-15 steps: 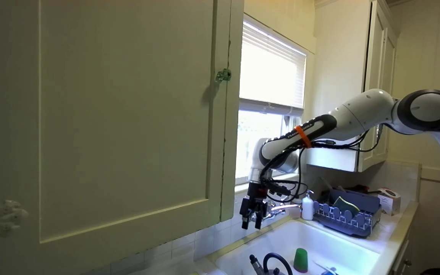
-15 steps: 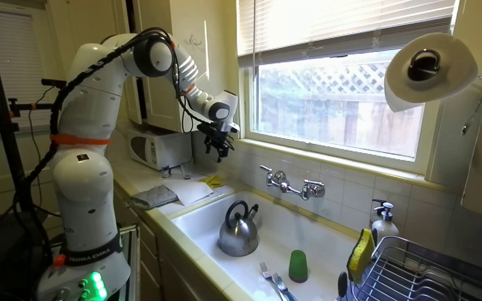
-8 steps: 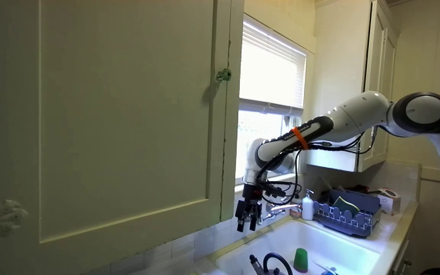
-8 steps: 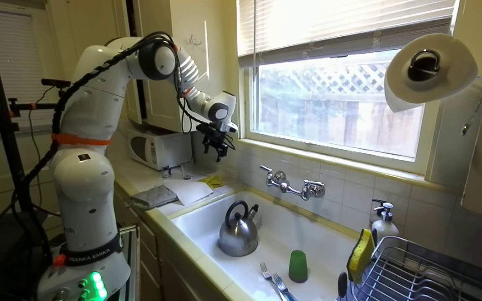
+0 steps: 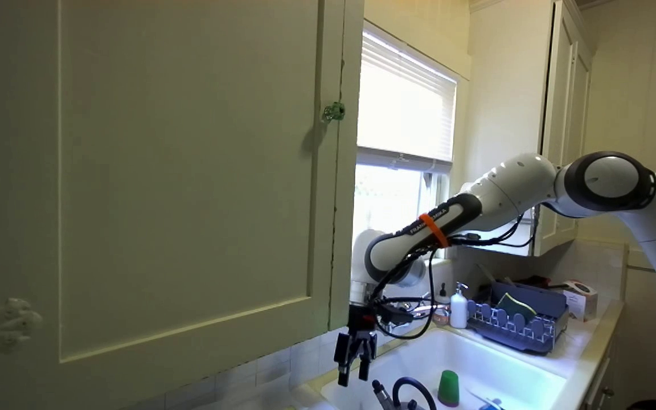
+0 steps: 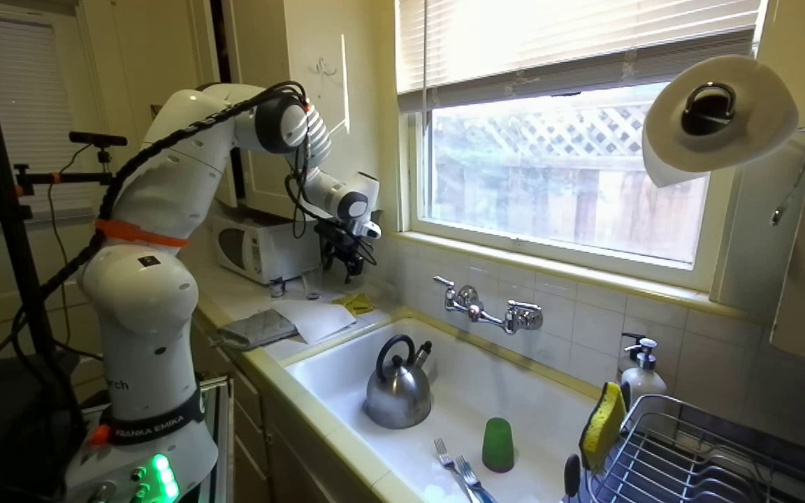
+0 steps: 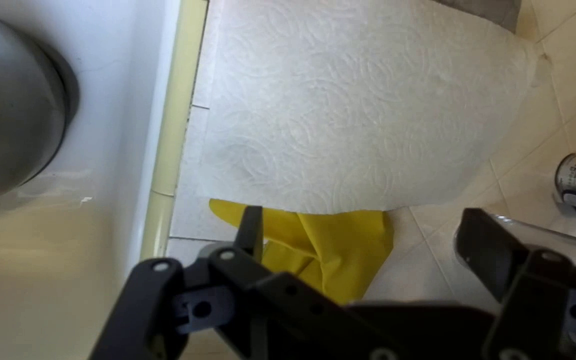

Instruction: Use the white napkin to wipe the window.

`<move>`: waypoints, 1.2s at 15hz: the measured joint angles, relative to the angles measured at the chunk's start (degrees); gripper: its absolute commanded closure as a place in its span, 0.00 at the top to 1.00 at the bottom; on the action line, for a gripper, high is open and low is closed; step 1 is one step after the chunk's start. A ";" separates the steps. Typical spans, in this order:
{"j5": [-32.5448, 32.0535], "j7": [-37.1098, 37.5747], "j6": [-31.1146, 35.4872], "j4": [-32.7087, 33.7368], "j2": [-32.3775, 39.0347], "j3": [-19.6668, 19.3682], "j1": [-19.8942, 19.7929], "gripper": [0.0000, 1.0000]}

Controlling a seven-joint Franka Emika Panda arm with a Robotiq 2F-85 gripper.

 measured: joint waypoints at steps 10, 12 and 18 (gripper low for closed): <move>-0.55 7.47 21.57 -8.49 7.25 0.27 5.79 0.90; -1.71 8.89 22.06 -8.27 8.19 -0.65 6.88 0.86; -4.64 11.94 22.06 -7.78 8.19 -3.13 8.57 0.60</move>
